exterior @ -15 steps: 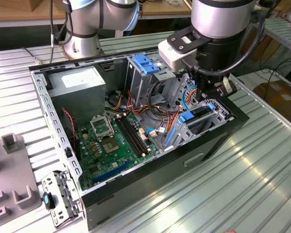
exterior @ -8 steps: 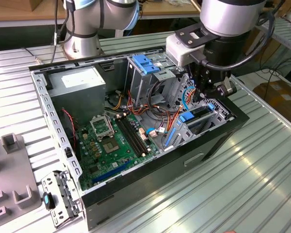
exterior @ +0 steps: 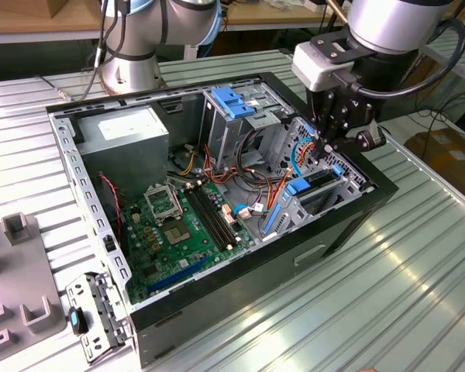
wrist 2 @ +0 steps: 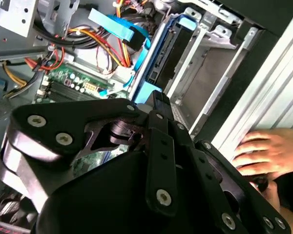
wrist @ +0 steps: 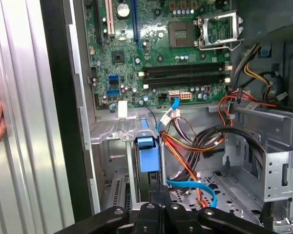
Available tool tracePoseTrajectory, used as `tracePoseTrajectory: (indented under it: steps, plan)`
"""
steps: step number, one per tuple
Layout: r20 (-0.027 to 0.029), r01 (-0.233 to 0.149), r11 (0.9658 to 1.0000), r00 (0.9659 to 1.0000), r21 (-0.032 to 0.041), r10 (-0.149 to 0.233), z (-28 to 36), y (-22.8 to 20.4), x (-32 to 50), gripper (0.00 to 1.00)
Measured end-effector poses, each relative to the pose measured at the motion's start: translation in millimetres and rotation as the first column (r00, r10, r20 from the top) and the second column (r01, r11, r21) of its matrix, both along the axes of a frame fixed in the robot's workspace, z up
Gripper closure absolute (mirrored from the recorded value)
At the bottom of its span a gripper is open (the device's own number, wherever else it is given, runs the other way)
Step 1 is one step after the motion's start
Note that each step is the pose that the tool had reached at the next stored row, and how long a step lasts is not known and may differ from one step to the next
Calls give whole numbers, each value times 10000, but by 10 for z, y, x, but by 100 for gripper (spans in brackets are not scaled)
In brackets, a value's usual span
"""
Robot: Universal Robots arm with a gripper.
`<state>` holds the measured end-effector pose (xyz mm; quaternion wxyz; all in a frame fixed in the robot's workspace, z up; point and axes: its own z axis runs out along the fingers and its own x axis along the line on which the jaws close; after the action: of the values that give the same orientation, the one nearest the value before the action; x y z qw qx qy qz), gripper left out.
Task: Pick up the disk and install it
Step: 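Insert the disk into the insertion slot, then insert the first disk wire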
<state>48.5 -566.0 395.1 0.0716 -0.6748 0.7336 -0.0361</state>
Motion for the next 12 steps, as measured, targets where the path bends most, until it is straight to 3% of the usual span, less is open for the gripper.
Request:
tracePoseTrajectory:
  steps: [1,2,12]
  plan:
    - [-254,2,10000,9997,57,-1,0,0,52,89]
    - [-315,2,10000,9995,94,1,-1,0,72,89]
    - [-316,2,9999,9995,100,1,-1,0,75,89]
